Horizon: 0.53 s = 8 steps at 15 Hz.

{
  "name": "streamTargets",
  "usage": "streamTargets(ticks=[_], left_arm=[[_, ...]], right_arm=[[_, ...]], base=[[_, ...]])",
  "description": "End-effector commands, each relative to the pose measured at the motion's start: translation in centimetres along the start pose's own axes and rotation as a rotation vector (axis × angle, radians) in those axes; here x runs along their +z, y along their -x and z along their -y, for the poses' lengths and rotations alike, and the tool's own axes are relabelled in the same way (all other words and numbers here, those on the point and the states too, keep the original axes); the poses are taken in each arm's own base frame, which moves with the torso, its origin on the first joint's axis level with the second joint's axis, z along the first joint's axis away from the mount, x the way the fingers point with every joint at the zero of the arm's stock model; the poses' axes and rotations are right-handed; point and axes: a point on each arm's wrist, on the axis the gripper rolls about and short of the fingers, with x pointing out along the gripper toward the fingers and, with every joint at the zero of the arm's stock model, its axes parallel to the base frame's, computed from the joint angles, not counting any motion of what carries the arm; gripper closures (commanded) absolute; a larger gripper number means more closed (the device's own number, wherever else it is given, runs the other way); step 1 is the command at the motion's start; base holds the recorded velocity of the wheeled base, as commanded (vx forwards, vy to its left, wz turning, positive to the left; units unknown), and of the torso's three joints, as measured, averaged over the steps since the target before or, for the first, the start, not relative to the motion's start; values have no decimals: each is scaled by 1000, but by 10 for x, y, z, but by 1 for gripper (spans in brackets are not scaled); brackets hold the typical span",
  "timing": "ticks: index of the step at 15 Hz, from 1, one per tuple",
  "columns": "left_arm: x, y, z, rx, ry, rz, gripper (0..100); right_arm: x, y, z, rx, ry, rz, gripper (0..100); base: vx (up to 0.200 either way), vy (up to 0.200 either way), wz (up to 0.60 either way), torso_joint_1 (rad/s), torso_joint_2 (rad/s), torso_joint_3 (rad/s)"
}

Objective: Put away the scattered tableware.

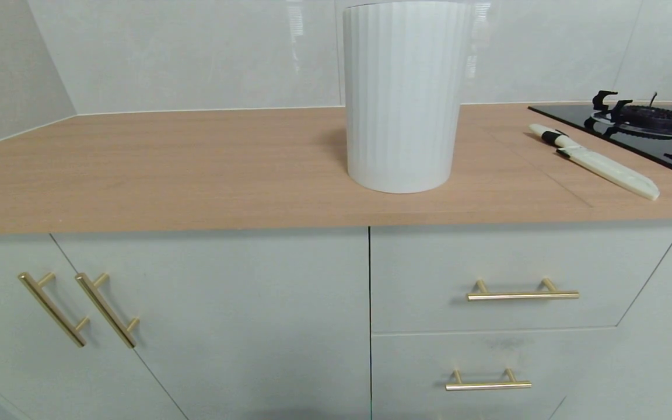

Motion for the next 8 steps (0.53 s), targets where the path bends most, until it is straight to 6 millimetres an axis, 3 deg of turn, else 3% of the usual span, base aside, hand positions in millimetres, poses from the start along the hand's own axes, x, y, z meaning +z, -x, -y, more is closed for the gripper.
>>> streamTargets(ticks=[1, 4, 8], left_arm=[[0, 0, 0, 2, 1, 1, 0], [0, 0, 0, 2, 1, -1, 0], [0, 0, 0, 4, 1, -1, 0]], right_arm=[[0, 0, 0, 1, 0, -2, 0], [0, 0, 0, 1, 0, -2, 0], [0, 0, 0, 1, 0, -2, 0]], base=[[0, 0, 0, 2, -232, -212], [0, 0, 0, 40, -245, -328], [0, 0, 0, 91, -526, -348]])
